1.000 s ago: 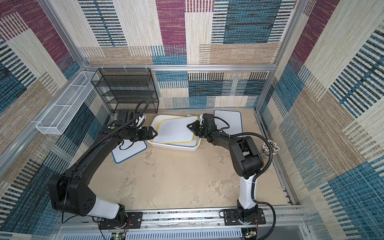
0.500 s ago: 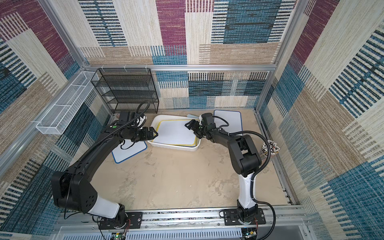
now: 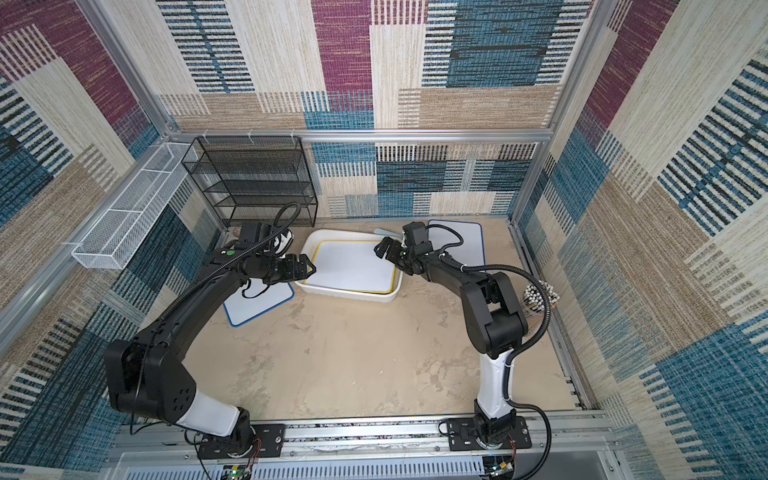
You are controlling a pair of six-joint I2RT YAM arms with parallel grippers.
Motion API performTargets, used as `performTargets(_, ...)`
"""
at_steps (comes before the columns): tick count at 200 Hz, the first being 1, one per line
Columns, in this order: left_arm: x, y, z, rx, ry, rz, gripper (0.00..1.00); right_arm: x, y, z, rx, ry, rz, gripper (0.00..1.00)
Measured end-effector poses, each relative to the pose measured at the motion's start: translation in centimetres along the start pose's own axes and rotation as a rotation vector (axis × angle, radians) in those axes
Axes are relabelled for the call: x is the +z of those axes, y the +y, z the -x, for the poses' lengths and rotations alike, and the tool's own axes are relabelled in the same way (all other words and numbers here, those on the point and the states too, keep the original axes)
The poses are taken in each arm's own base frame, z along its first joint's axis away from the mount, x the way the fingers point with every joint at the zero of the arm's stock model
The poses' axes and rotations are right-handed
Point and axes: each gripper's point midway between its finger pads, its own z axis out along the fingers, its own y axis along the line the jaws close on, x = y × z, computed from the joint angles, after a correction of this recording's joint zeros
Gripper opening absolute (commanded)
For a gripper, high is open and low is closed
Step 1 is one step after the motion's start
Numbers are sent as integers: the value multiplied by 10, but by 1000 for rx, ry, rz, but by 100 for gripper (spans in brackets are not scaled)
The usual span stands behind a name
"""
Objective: Put the whiteboard into the storage box
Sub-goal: Place the whiteboard in the storage box, then move the whiteboard to the center of the board.
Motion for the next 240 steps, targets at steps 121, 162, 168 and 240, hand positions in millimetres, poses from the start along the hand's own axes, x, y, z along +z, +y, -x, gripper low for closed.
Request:
performTargets(121,21,-31,-22,-19,98,-112,90,-59,-55,28,-187,-217,-348,100)
performTargets(162,25,-56,-34,16,128,-159,89,-70,-96,28,-153,-222,-430,100)
performTargets(168,26,-60,-36,23,133,-165,89,-71,-103,28,-145,-219,-441,100)
performTargets(240,26,-105,-62,131,177,-224,89,-54,-151,25,-75,-155,-476,100)
